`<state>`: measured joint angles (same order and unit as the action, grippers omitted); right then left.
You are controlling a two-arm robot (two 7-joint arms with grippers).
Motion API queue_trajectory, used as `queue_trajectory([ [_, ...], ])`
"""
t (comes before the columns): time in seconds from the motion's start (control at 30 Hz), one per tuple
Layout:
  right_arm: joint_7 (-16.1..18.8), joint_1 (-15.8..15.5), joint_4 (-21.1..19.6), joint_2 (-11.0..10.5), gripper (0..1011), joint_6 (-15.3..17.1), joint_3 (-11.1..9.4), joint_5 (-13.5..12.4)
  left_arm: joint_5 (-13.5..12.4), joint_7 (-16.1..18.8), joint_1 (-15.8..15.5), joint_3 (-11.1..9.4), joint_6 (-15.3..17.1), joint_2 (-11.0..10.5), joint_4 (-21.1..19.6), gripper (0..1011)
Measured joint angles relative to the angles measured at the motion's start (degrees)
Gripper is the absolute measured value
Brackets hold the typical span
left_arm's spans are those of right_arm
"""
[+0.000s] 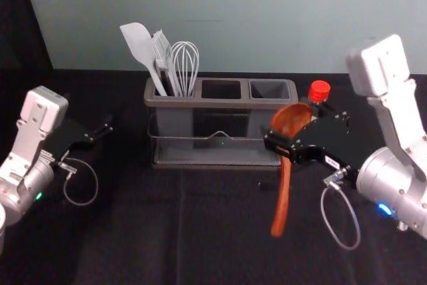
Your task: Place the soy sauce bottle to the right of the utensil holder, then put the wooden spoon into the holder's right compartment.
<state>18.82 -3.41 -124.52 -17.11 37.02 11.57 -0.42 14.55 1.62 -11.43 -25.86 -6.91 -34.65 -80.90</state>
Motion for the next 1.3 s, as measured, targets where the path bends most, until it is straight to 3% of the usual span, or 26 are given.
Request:
queue_trajectory([
  [0.03,0.0,-0.6,0.1,0.0,842,-2.0,-0.3,0.0,0.0,0.0,0.0,0.0,0.0,0.0,0.0,1005],
  [0.2,-0.2,-1.3,0.5,-0.3,842,-4.8,-0.6,-0.1,0.0,0.0,0.0,0.0,0.0,0.0,0.0,1005],
  [1.3,-0.3,-1.2,0.8,-0.3,842,-4.8,-0.6,-0.5,0.0,0.0,0.0,0.0,0.0,0.0,0.0,1005],
])
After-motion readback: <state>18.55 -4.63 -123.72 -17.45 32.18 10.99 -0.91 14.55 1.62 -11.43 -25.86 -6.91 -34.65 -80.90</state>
